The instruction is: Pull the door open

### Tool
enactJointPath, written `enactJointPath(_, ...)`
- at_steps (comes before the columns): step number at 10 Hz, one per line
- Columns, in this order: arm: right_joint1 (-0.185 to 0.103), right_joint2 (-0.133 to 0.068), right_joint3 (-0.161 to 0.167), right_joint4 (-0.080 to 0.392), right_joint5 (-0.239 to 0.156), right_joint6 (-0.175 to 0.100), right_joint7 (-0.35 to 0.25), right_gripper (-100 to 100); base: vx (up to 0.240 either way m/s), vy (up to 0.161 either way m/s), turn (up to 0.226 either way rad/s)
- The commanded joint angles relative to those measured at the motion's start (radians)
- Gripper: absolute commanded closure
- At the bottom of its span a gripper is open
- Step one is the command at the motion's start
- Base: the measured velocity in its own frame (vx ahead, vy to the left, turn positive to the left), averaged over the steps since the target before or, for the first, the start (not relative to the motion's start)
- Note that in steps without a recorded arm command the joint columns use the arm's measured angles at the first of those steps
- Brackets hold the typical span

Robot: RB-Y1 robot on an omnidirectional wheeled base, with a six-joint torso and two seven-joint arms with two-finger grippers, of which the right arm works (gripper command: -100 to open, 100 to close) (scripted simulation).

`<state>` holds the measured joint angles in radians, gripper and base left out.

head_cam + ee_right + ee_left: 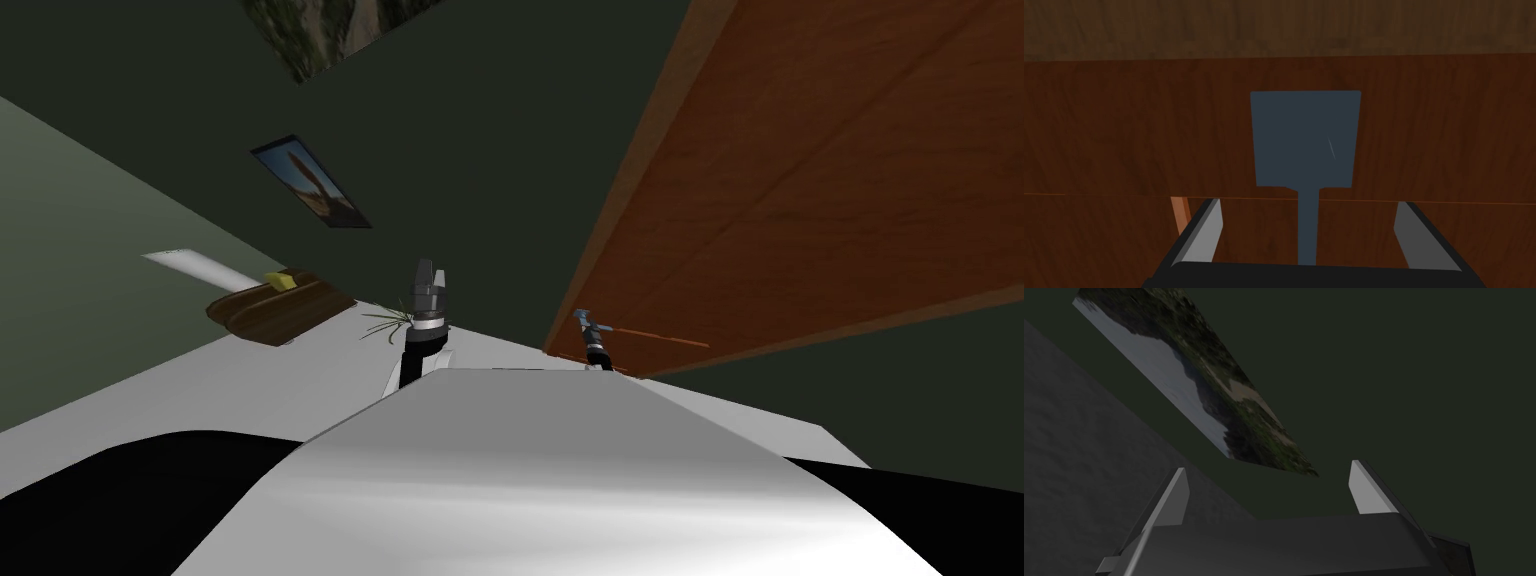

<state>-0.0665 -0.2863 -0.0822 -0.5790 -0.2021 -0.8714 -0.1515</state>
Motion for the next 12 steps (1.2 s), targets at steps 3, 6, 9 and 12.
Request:
enactJointPath(3, 0.001, 0.001, 0.000, -0.002, 0.001, 0.001, 0.001, 100, -0.009, 0.001, 0.002)
enactJointPath(6, 0.001, 0.001, 0.000, -0.002, 0.001, 0.001, 0.001, 100, 0.000, 0.000, 0.000)
enactJointPath(9, -0.001, -0.007, 0.006, 0.009, -0.001, -0.005, -0.007, 100, -0.166, -0.042, 0.144)
enactJointPath(12, -0.004, -0.018, 0.014, 0.024, -0.004, -0.014, -0.019, 100, -0.203, -0.064, 0.220)
